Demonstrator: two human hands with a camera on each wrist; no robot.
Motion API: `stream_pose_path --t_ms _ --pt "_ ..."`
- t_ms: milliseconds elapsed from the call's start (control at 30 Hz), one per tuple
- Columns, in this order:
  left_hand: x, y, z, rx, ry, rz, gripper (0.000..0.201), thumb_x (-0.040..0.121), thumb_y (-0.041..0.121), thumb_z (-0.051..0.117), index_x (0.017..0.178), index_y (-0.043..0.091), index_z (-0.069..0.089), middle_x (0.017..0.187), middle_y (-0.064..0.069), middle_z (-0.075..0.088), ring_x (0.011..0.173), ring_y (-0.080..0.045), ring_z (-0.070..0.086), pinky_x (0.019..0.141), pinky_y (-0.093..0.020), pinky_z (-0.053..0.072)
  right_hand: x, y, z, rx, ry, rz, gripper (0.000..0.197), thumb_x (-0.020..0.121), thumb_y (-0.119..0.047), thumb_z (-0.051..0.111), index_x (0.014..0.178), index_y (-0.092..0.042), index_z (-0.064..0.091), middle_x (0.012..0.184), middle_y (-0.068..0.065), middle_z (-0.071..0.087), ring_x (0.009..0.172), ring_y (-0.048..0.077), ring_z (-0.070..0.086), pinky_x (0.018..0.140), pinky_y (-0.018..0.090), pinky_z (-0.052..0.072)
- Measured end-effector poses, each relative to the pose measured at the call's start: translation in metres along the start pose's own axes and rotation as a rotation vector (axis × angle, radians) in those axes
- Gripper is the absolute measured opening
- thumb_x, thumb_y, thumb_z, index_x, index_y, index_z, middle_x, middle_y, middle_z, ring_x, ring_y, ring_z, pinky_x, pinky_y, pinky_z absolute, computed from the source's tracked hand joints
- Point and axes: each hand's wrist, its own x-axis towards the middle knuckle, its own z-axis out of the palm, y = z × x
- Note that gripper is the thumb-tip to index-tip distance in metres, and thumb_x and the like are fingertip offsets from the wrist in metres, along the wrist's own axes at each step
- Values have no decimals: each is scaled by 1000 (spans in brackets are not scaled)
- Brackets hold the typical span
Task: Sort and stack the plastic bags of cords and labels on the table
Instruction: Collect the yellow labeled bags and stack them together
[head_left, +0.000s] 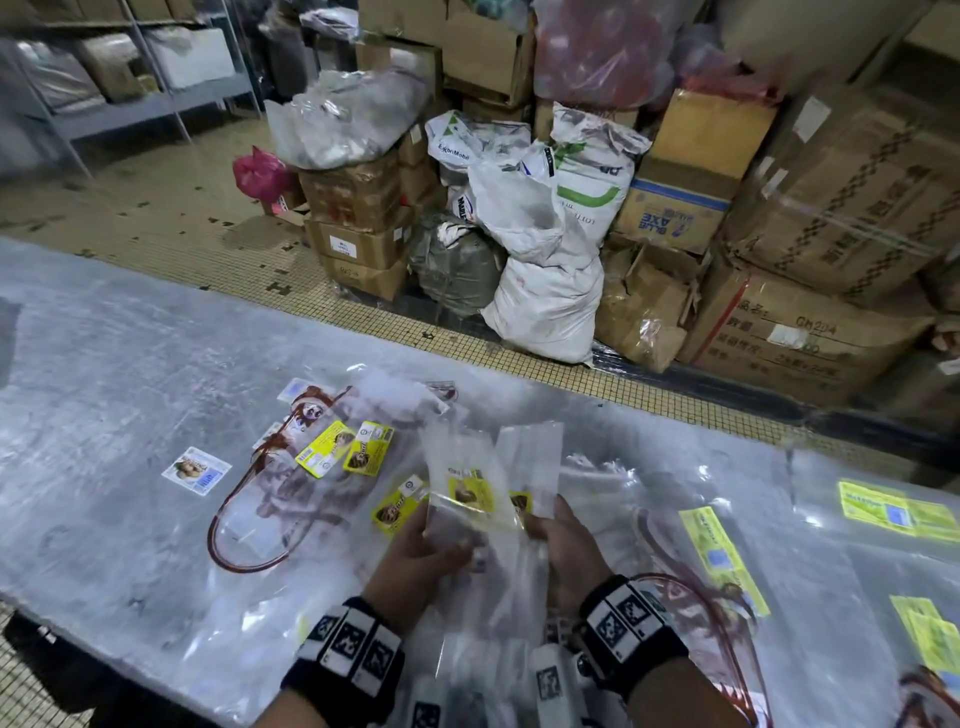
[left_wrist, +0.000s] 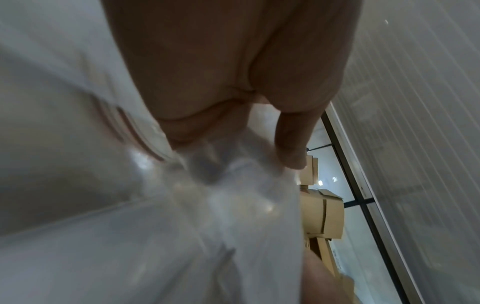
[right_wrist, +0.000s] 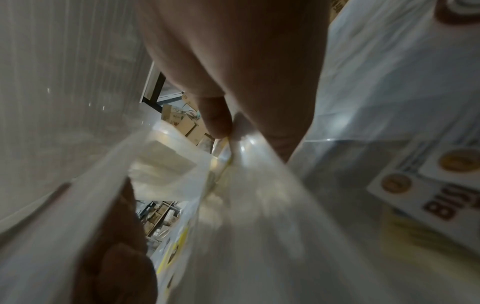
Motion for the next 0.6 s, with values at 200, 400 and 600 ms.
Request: stream_pose_path --t_ms 200,400,600 --pt "0 -11 -17 679 -7 -79 111 44 47 80 143 11 44 134 -3 58 119 -18 58 104 -36 46 1 0 -12 55 6 76 42 87 17 45 116 -9 60 89 25 68 69 34 68 64 49 58" --pt "-3 -6 9 898 104 -47 58 79 15 63 135 18 47 127 -3 55 114 -17 53 95 -23 41 3 2 -15 221 -4 133 30 98 -7 49 125 1 60 118 34 64 109 51 63 94 66 48" --pt "-7 -21 16 541 63 136 70 57 15 68 123 32 50 119 -3 64 106 -9 64 94 -35 52 1 2 -8 194 -135 25 25 99 -10 53 123 -2 52 117 28 67 101 42 68 86 59 54"
